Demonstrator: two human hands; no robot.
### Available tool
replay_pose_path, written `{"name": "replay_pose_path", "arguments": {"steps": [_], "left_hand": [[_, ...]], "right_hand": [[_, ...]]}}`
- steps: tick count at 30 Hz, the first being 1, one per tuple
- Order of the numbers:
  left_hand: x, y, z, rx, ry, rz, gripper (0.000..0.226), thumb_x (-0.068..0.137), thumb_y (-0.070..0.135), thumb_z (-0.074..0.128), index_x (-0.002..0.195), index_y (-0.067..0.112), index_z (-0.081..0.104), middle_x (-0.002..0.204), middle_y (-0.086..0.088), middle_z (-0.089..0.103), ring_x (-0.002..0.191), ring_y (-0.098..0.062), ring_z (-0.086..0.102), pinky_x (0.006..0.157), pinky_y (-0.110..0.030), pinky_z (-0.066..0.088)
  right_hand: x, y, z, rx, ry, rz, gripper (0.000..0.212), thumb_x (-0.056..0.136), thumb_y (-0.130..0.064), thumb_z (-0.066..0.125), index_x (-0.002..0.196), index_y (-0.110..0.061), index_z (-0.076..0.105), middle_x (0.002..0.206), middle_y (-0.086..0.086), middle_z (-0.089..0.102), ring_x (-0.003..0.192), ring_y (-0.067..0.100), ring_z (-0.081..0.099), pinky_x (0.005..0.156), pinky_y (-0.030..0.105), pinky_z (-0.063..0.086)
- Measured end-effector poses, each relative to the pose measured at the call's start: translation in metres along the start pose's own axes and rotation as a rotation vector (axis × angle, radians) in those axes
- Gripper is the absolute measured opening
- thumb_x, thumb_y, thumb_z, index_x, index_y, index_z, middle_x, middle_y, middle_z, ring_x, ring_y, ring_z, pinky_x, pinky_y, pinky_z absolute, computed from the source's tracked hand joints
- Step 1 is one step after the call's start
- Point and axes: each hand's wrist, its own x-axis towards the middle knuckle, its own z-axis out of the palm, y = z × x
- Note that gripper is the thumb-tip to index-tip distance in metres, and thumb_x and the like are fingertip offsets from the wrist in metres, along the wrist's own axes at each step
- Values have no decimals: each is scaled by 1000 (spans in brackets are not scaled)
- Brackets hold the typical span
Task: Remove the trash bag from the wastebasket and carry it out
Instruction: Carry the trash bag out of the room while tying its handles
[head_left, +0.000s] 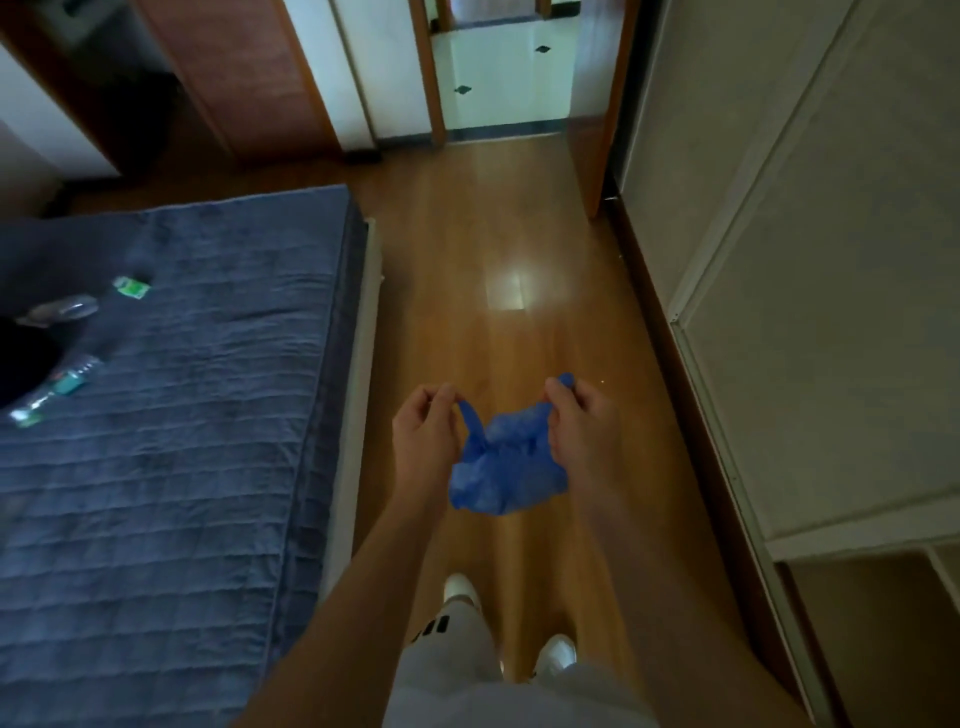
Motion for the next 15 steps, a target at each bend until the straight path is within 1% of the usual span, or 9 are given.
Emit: {"name": "replay_pose_path", "arguments": {"steps": [3, 6, 7, 8, 9, 11, 12, 13, 15], "left_hand": [[17, 0, -1, 16, 40, 15, 26, 95, 21, 55, 71, 16, 61, 49, 8, 42, 47, -10, 38, 48, -26, 33], [40, 3, -6, -16, 75, 20, 26, 96, 22, 55, 72, 15, 61, 50, 3, 43, 46, -12, 39, 47, -26, 35], [50, 4, -8, -26, 83, 18, 26, 97, 22, 54, 72, 15, 61, 50, 2, 43, 45, -13, 39, 46, -27, 35], [62, 6, -9, -39, 92, 14, 26, 97, 23, 54, 73, 15, 61, 50, 1, 43, 44, -13, 38, 46, -27, 34], [74, 8, -9, -47, 99, 4, 26, 97, 23, 54, 73, 15, 62, 50, 2, 42, 44, -12, 38, 46, -27, 33], [101, 13, -11, -44, 120, -14, 26, 97, 25, 55, 74, 16, 62, 50, 2, 42, 45, -12, 38, 47, -27, 34], [115, 16, -12, -45, 124, -17, 26, 96, 25, 56, 73, 16, 63, 50, 2, 42, 46, -12, 38, 48, -27, 34], [136, 21, -13, -53, 126, -15, 26, 96, 26, 56, 72, 18, 63, 50, 3, 43, 46, -12, 38, 49, -28, 34], [162, 29, -14, -58, 129, -17, 28, 94, 25, 58, 67, 20, 63, 49, 3, 44, 46, -13, 39, 49, -29, 34]], "right_hand": [[24, -1, 14, -9, -59, 8, 46, 95, -23, 57, 49, -28, 54, 41, -11, 43, 42, 5, 39, 49, 27, 32], [44, 1, 32, -57, -147, -7, 51, 97, -25, 57, 47, -31, 53, 41, -12, 42, 42, 7, 39, 48, 28, 32], [50, 0, 38, -66, -165, -4, 50, 97, -24, 57, 47, -29, 52, 42, -13, 42, 42, 7, 38, 48, 28, 32], [59, 0, 45, -61, -177, 0, 49, 98, -23, 57, 49, -26, 51, 42, -13, 41, 42, 6, 38, 47, 27, 32], [69, 0, 52, -59, -186, 4, 44, 98, -22, 56, 54, -19, 52, 43, -13, 41, 41, 5, 37, 45, 24, 32], [91, -5, 70, -82, -192, 5, 41, 99, -22, 56, 68, 5, 53, 46, -7, 42, 41, 4, 37, 43, 20, 32], [103, -8, 80, -92, -194, 2, 42, 98, -23, 56, 74, 11, 52, 49, -2, 42, 42, 6, 37, 43, 21, 32], [119, -12, 93, -95, -198, -3, 43, 98, -24, 56, 77, 13, 51, 52, 2, 41, 44, 8, 37, 43, 21, 31], [142, -21, 112, -91, -198, -6, 42, 98, -25, 56, 79, 13, 51, 54, 3, 40, 44, 9, 36, 42, 21, 31]]}}
